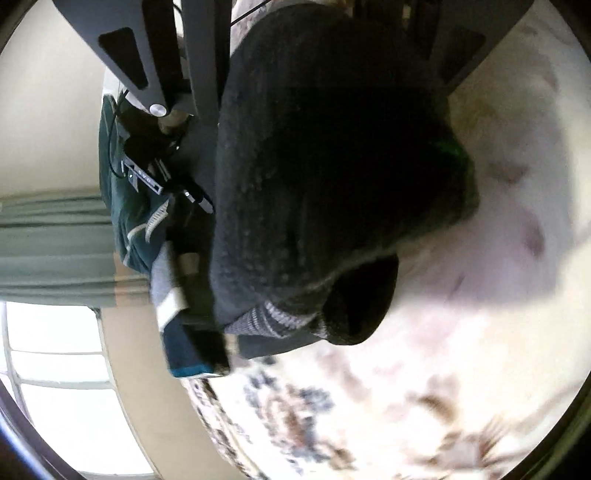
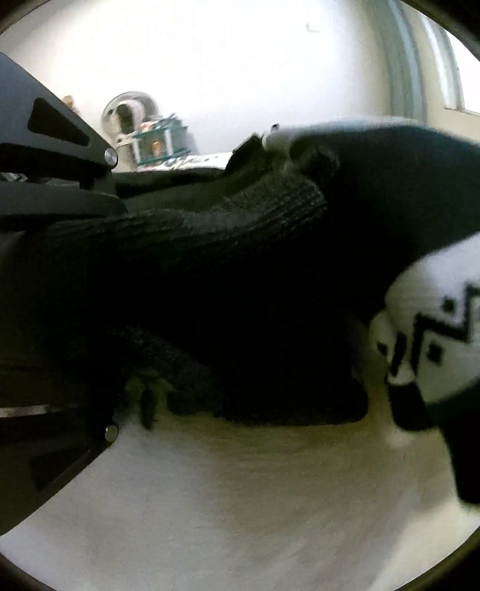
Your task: Fold small clothes
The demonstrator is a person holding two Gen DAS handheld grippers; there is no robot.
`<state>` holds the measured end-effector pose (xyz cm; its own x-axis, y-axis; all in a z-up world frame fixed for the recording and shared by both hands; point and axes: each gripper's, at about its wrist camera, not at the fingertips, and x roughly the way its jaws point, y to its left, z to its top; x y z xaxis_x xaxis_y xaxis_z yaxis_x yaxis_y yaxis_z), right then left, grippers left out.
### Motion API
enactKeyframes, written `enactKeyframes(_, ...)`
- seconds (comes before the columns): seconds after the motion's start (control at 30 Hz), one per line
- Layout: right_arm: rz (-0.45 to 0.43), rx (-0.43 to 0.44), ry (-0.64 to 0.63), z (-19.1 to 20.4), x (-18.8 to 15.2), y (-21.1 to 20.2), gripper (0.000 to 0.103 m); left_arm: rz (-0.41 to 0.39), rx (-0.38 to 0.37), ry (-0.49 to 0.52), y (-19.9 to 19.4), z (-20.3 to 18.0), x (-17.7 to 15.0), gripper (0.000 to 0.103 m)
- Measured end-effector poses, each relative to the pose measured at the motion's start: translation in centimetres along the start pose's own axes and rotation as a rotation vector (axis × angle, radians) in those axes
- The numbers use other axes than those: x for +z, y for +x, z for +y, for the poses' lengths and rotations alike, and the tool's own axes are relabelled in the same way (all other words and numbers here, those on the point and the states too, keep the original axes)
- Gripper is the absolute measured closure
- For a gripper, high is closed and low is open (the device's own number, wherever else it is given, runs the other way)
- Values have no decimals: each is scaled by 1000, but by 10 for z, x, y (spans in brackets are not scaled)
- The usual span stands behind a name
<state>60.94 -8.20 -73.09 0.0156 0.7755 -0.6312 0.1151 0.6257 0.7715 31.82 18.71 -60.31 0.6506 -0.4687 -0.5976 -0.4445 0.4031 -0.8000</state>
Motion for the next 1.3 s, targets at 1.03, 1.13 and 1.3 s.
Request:
enactKeyframes(1.03,-128,-171,554,-26,-419,-74,48,408,183,226,-79,39,37,46)
enactKeyframes(1.13,-80,-237,521,-13,-422,-95,48,326,315,357,-112,39,36,46)
enactKeyframes(1.3,-20,-332,410,37,-403,-120,48,275,539,497,-129,76,34,45)
